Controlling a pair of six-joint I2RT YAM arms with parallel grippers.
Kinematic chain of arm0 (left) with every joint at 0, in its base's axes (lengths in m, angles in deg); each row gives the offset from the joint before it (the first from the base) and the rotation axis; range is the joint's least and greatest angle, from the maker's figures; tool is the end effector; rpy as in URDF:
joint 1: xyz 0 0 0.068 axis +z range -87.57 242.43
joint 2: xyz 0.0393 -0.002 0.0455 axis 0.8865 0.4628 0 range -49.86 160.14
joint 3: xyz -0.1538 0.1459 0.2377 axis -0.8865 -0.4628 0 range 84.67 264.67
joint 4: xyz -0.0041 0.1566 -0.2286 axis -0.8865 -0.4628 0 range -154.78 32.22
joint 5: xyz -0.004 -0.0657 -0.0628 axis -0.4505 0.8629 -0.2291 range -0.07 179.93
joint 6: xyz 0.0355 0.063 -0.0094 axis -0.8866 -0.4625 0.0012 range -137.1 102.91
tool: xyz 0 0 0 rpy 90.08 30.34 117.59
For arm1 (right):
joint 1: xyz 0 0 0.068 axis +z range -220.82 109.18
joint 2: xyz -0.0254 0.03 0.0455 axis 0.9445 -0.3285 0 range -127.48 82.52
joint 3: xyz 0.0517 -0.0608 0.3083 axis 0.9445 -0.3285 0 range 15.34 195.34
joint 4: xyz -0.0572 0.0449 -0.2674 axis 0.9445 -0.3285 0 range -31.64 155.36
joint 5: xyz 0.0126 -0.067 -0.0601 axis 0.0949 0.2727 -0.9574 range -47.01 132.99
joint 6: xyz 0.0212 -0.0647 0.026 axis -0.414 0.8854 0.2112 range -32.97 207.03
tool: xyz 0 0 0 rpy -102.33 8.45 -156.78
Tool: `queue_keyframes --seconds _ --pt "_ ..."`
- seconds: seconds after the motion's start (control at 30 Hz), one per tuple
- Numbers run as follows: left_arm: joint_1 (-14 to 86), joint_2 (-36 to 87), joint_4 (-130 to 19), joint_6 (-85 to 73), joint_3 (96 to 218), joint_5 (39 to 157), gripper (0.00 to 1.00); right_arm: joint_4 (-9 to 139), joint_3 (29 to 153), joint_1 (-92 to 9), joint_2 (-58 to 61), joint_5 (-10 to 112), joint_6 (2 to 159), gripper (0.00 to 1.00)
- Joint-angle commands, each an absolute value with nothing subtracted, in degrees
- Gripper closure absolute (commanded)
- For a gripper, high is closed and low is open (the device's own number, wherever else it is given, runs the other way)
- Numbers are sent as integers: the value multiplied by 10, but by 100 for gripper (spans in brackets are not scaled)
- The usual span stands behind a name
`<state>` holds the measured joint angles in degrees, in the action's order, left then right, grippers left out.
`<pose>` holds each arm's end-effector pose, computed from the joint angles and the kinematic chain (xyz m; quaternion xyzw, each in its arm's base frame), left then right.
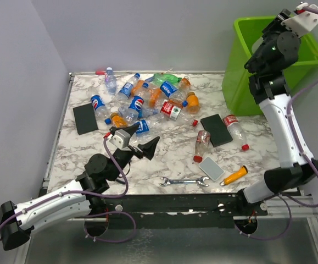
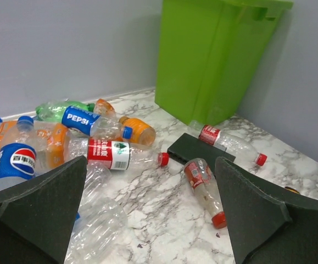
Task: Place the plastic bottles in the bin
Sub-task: Place the plastic bottle in the trash bin, then pick up the plastic bottle at the center of the board.
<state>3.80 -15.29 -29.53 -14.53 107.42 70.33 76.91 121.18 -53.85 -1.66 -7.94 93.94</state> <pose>0.0996 -0.1244 0.3321 0.1570 0.5849 -0.3140 0.7312 0.3040 0.0435 0.6365 0.2812 0.4983 -0.1341 0.8091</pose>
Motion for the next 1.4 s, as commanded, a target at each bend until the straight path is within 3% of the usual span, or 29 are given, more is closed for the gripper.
queue_keyframes --seconds 0.0,0.1,0.17,0.23,0.3,0.4,0.6,0.83,1.03,1.2,1.37 --pt "35 -153 -322 -145 1090 645 1 790 1257 -600 -92 -112 904 100" --pt "35 -158 -327 -139 1091 633 1 704 1292 -638 -140 -99 846 100" --pt "35 -157 -327 -136 1092 635 1 635 1294 -659 -155 -73 779 80" --pt "35 -156 -329 -136 1093 638 1 573 1294 -677 -159 -42 725 51" --pt "35 -154 -332 -135 1096 637 1 568 1269 -682 -149 -13 703 31" --pt "35 -152 -334 -135 1097 637 1 574 1245 -682 -134 17 687 21" --pt "35 -146 -338 -131 1101 635 1 515 1316 -682 -122 113 657 5" --pt "35 -118 -368 -94 1120 612 1 554 1255 -642 3 363 595 0" --pt "35 -91 -393 -93 1140 734 1 569 1093 -508 113 507 627 0" --pt "35 -28 -424 -77 1164 803 1 590 870 -464 210 541 586 0" --pt "35 109 -486 -43 1257 868 1 568 682 -463 302 481 553 0"
